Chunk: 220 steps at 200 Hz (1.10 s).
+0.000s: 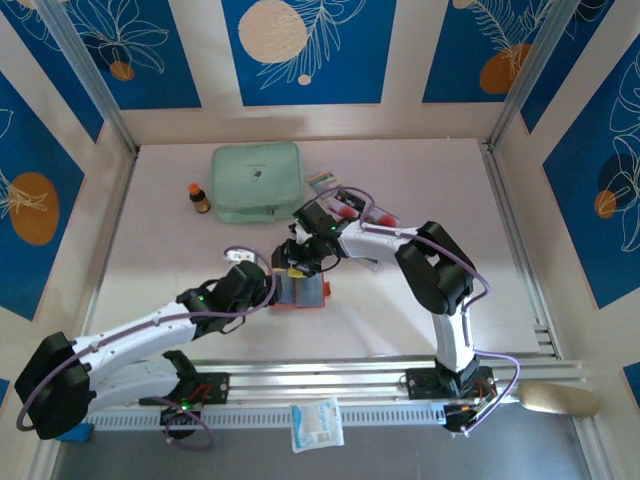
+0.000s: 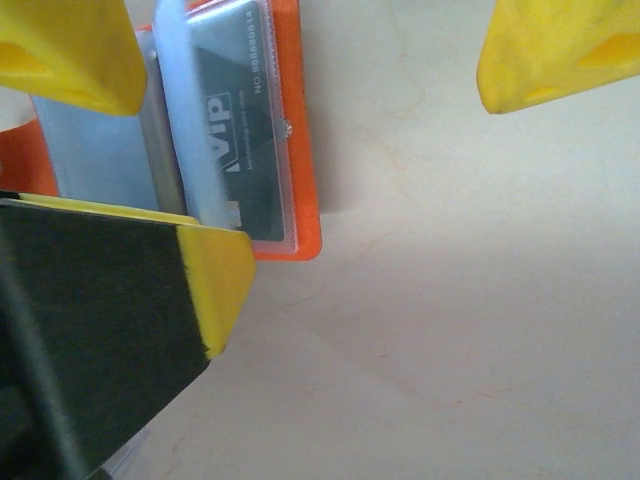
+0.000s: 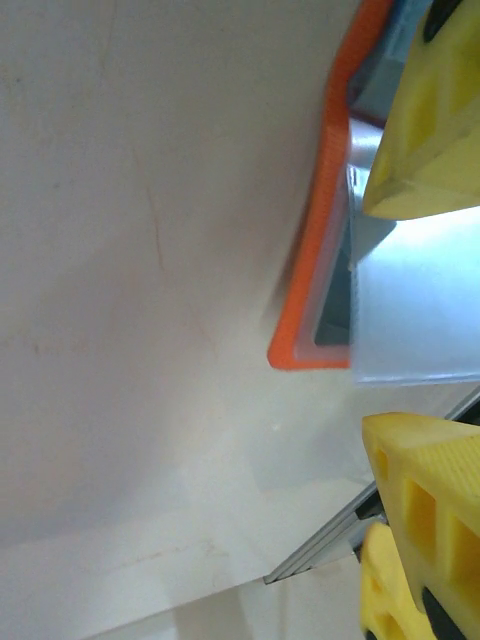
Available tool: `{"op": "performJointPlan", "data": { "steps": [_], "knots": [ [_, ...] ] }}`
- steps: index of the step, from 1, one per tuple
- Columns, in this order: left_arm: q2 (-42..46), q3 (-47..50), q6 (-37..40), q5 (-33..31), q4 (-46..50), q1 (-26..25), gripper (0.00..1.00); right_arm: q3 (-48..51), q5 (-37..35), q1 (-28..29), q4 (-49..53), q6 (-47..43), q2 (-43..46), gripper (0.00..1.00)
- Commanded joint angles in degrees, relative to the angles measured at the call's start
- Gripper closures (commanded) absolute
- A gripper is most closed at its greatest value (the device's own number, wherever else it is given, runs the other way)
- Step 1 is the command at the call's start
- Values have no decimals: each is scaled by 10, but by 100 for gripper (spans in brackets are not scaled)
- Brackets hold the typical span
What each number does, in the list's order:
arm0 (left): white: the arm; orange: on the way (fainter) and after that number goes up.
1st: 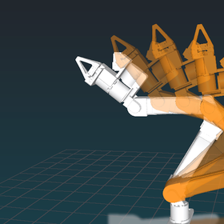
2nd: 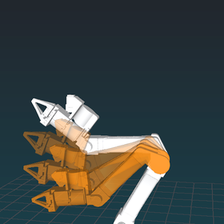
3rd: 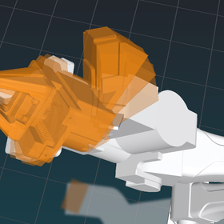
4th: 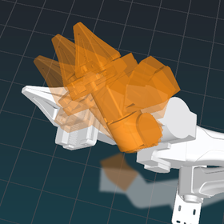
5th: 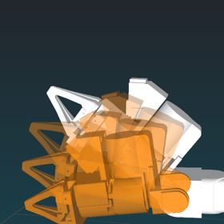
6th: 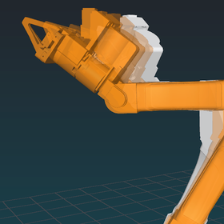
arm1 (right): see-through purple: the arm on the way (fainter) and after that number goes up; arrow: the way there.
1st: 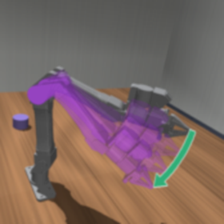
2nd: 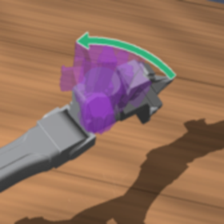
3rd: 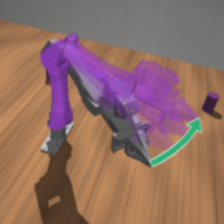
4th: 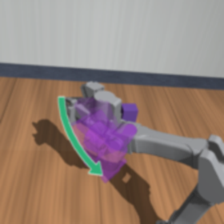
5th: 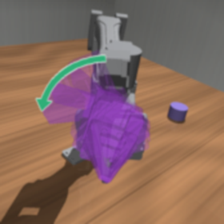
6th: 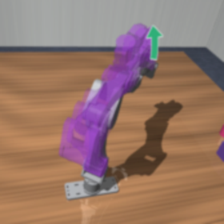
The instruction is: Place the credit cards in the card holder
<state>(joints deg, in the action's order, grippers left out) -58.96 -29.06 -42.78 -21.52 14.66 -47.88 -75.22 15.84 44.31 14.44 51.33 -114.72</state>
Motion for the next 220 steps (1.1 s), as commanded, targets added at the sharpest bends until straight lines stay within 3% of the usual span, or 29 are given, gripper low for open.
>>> {"op": "performJointPlan", "data": {
  "steps": [1,52,123,150,190,220],
  "knots": [
    [5,12,-6,-10,14,3,14,-15,12,4,9,17,-15,46],
    [-30,11,0,-5,-11,4,14,-6,17,5,-6,27,-9,46],
    [-147,-17,10,-19,-56,7,14,26,3,1,-3,15,47,46],
    [-151,-8,3,-19,-54,7,14,52,-52,-1,53,-22,100,46],
    [-134,2,-6,-26,-47,6,13,88,-201,3,170,-80,145,46],
    [-131,1,-4,-29,-41,7,13,104,-240,6,192,-92,143,46]
  ]
}}
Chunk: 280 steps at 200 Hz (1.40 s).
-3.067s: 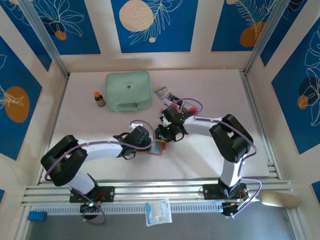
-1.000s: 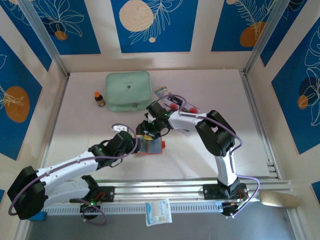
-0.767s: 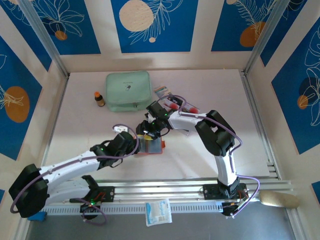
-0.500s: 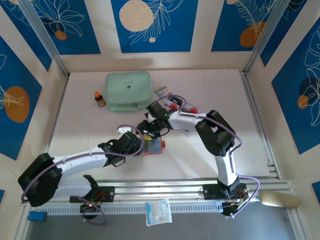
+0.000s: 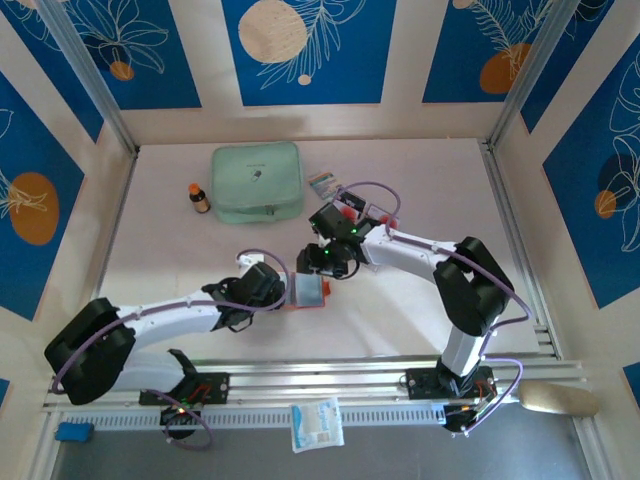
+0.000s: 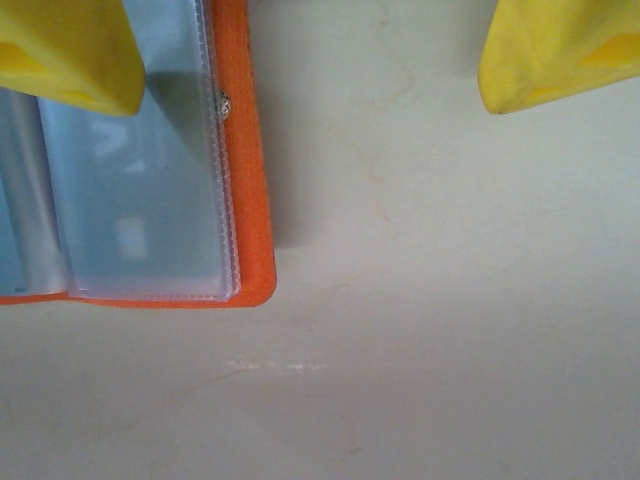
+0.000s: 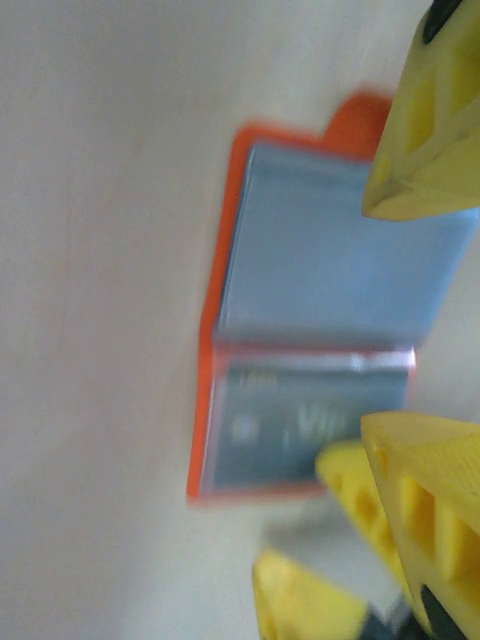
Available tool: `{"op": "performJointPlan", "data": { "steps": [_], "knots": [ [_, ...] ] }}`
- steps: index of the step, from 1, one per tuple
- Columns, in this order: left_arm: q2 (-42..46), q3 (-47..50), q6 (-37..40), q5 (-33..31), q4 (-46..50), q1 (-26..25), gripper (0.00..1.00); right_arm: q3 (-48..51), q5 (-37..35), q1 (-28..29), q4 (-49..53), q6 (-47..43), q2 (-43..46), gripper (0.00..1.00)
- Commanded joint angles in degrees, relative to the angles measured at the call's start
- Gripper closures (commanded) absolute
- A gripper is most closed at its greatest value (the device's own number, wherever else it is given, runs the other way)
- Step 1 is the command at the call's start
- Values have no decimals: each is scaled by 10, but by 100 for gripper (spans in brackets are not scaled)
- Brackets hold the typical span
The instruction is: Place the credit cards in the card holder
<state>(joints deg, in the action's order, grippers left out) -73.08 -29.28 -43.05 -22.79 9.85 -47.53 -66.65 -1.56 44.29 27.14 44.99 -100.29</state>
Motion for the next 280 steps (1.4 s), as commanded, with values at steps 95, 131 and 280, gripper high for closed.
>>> {"op": "performJointPlan", "data": {
  "steps": [95,131,280],
  "knots": [
    [-9,-5,2,-9,8,3,13,25,-88,-6,59,-46,-32,79],
    [-33,-9,3,-2,-2,3,13,43,-88,-18,56,-49,-13,90],
    [-59,-12,2,19,-27,3,13,-1,-110,-89,107,-156,78,59]
  ]
}}
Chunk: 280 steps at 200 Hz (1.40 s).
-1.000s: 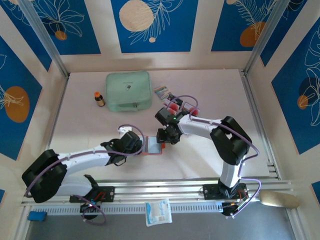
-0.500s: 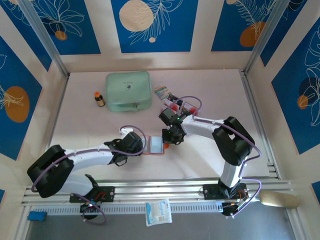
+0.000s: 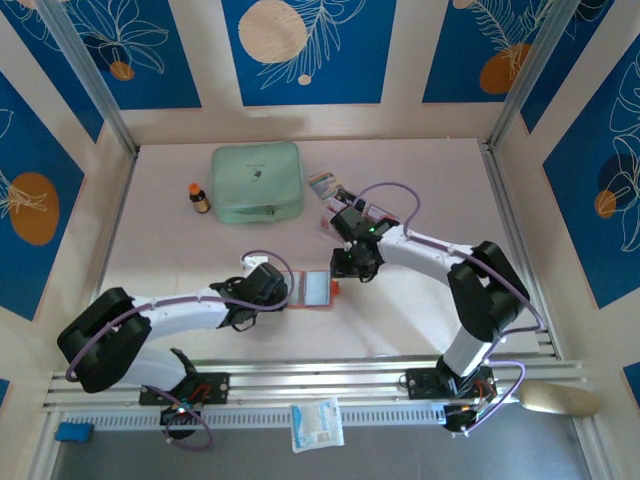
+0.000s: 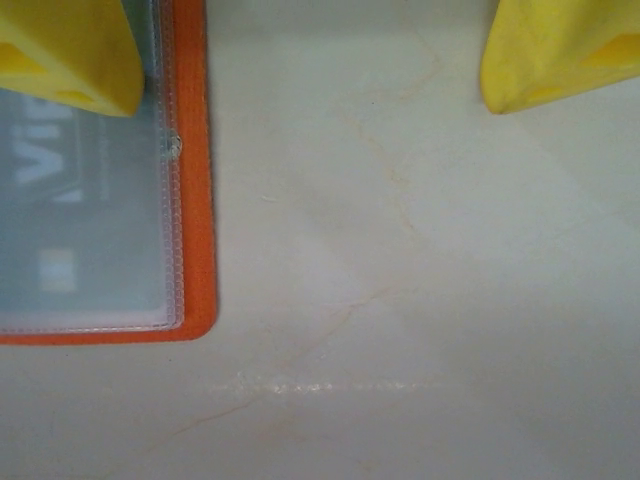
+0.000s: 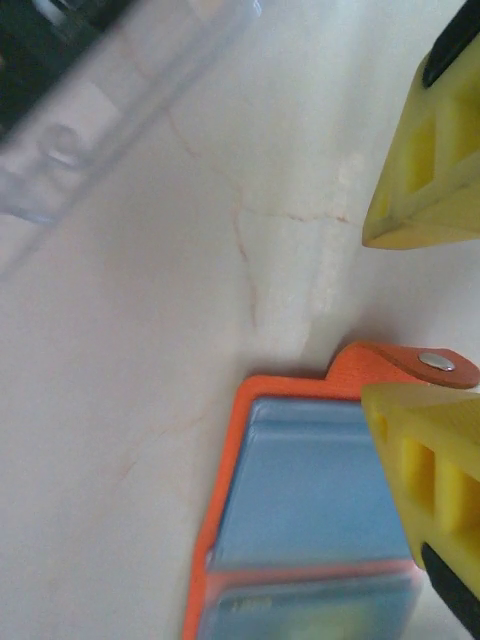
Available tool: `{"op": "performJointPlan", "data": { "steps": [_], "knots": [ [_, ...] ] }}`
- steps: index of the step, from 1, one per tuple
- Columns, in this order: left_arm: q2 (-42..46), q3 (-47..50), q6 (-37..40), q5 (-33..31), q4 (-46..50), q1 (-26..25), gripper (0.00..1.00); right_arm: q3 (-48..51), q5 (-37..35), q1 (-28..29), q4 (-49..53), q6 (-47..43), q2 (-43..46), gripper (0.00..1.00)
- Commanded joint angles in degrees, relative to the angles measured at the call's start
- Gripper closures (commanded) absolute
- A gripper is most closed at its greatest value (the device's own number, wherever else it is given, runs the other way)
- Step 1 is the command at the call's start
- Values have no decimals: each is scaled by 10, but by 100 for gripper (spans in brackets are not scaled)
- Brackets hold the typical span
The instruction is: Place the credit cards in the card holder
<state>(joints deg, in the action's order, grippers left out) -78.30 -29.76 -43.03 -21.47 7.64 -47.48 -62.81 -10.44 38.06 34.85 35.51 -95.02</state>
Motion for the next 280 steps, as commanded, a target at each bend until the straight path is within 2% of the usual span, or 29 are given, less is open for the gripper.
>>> {"op": "performJointPlan", "data": {
  "steps": [1,45,77,110,202,280],
  "knots": [
    [-6,-7,1,6,-5,2,13,-40,-23,-28,30,-63,26,59],
    [-4,-6,0,7,-7,3,13,-78,-80,-70,55,-164,13,60],
    [-5,-6,0,7,-8,3,13,-97,-107,-80,65,-209,-9,65],
    [-5,-5,-1,9,-9,3,13,-108,-124,-81,67,-228,-29,69],
    [-2,-5,-3,8,-8,3,13,-119,-127,-79,62,-243,-71,71],
    [0,-3,-4,8,-9,2,13,-113,-126,-72,60,-256,-82,92]
  ]
}}
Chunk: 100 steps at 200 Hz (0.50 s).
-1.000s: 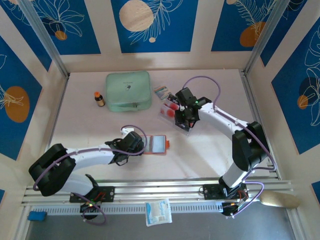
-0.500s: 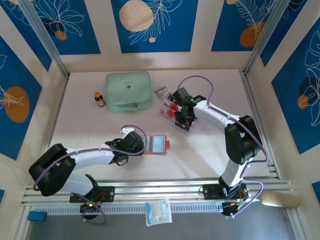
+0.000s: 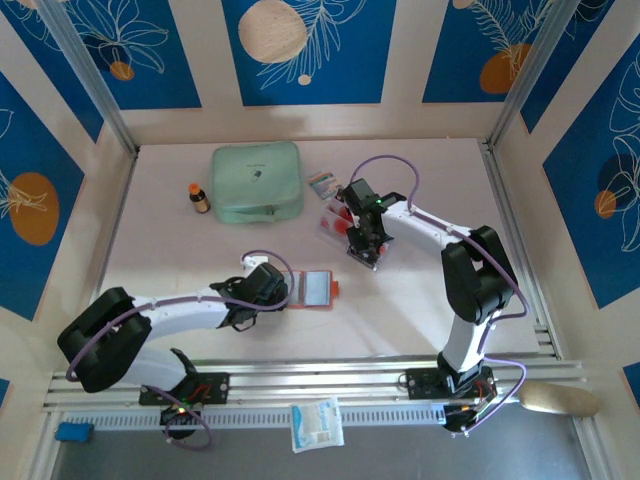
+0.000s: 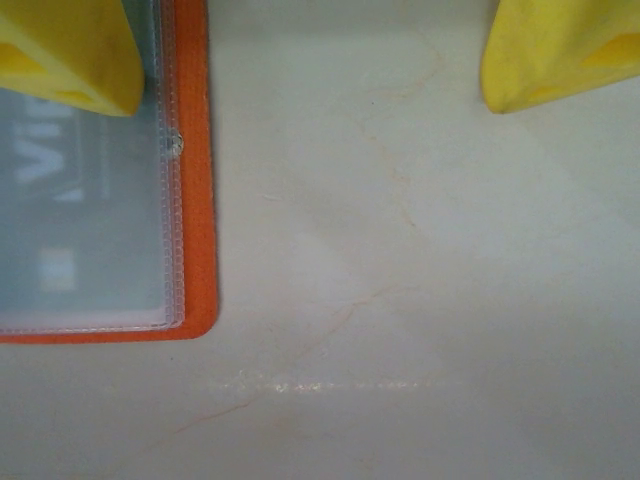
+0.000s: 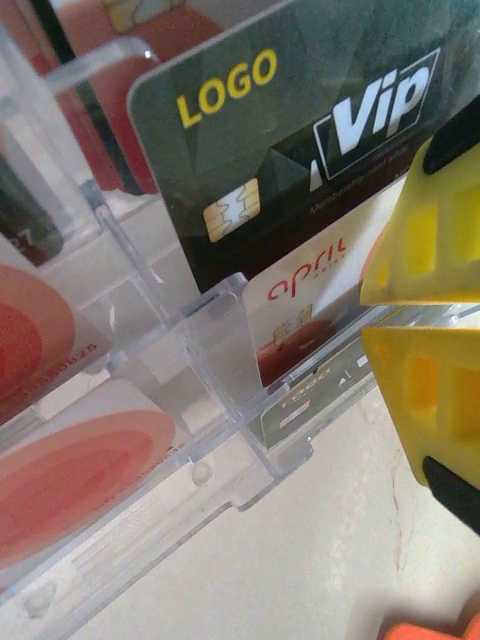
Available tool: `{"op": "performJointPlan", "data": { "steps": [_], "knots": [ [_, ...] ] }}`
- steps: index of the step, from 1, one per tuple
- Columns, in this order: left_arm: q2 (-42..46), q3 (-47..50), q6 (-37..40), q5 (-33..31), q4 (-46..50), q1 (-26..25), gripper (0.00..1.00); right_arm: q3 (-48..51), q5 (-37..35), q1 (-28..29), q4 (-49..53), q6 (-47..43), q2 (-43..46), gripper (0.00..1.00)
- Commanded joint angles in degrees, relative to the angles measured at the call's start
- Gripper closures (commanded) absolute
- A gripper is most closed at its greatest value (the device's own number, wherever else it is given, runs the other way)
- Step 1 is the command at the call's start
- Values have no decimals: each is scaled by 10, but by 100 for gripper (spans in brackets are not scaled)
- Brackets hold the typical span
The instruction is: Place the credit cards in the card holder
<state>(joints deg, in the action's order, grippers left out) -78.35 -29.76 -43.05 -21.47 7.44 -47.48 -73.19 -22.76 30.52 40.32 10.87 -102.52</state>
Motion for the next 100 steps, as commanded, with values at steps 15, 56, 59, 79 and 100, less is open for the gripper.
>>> {"op": "performJointPlan", "data": {
  "steps": [15,56,59,79,100],
  "knots": [
    [1,-3,-4,7,-7,3,13,-8,0,3,3,-19,-3,96],
    [6,-2,-4,7,-5,2,13,-5,7,2,-1,-31,11,86],
    [6,-2,-4,7,-5,3,13,-5,6,2,-2,-31,11,85],
    [6,-3,-3,7,-4,2,13,-6,4,1,-1,-33,10,83],
    [7,-3,-3,7,-3,2,13,-6,2,-1,-2,-35,6,80]
  ]
}}
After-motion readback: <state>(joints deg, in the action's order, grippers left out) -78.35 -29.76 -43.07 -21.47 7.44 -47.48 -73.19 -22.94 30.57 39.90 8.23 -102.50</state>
